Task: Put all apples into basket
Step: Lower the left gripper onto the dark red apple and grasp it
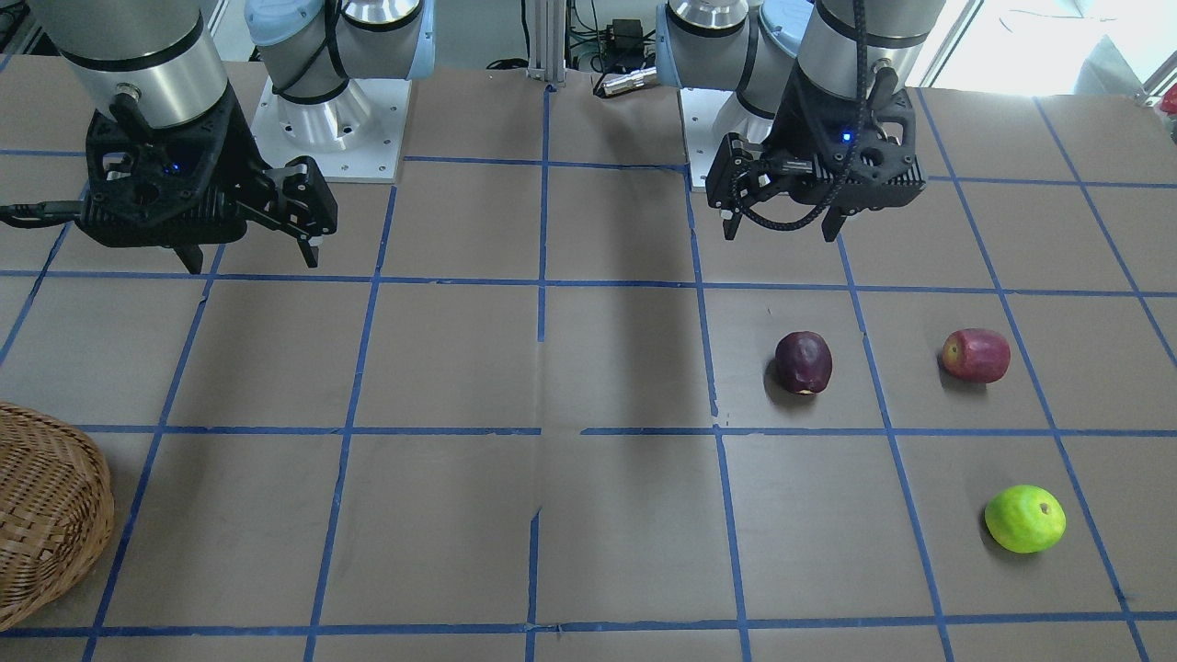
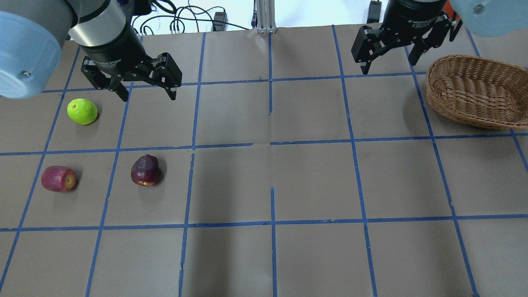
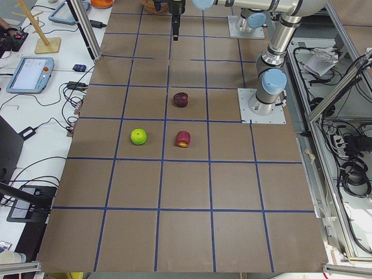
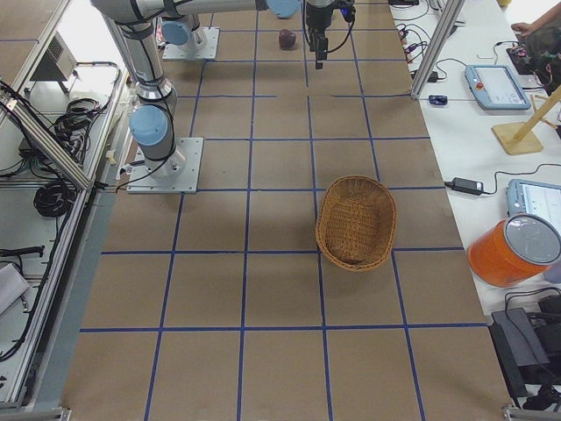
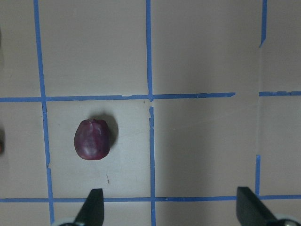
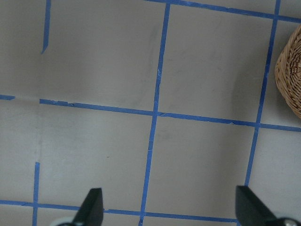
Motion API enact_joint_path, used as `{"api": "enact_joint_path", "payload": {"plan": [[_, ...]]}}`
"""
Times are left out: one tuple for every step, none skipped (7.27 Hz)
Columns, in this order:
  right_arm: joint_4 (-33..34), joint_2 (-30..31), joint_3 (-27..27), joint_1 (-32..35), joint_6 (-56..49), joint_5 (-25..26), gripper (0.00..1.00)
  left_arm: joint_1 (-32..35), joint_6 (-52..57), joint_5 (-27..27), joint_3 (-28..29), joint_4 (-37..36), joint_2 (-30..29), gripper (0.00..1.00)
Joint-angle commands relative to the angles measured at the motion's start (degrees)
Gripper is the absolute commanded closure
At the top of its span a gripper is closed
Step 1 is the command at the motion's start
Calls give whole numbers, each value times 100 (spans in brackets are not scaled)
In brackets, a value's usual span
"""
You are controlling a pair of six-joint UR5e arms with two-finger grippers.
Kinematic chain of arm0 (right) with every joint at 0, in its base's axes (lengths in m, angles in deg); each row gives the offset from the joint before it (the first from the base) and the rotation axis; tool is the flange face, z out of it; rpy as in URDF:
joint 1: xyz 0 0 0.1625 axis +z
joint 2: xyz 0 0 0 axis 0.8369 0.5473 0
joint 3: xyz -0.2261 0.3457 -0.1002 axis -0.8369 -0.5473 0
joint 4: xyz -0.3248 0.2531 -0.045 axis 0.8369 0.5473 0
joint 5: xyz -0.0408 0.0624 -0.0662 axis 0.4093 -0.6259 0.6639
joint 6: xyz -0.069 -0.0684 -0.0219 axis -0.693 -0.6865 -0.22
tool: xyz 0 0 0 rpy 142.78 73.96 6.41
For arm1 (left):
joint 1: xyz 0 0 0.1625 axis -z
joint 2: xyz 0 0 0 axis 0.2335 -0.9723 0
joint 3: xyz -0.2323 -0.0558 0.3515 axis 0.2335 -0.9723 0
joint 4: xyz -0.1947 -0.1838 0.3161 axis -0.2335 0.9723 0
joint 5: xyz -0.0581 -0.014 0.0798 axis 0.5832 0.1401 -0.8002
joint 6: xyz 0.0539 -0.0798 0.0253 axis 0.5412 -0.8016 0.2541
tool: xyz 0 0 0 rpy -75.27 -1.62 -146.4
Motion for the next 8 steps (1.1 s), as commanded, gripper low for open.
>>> {"api": "enact_joint_path", "payload": {"plan": [[12,-40,1,0,-5,-8,0,-6,1,0,2,-1,-9,0],[12,-41,9,0,-5,-8,0,-6,1,0,2,-1,-9,0],[12,-41,1,0,-5,-8,0,-6,1,0,-15,-1,-9,0],[12,-32,1,0,-5,-8,0,-14,10,0,-94,-1,8,0],[12,-32,-8,0,-5,-25,0,-128,36,-34,-138,-36,-18,0],[12,-15,-17,0,-5,-25,0,-503,637,-61,-278,16,-1,0],[12,-23,-26,0,-5,-86,0,-916,1069,-61,-627,-1,17,0],[12,-23,-26,0,-5,-96,0,-1372,1126,-26,-1170,-427,-114,0]]}}
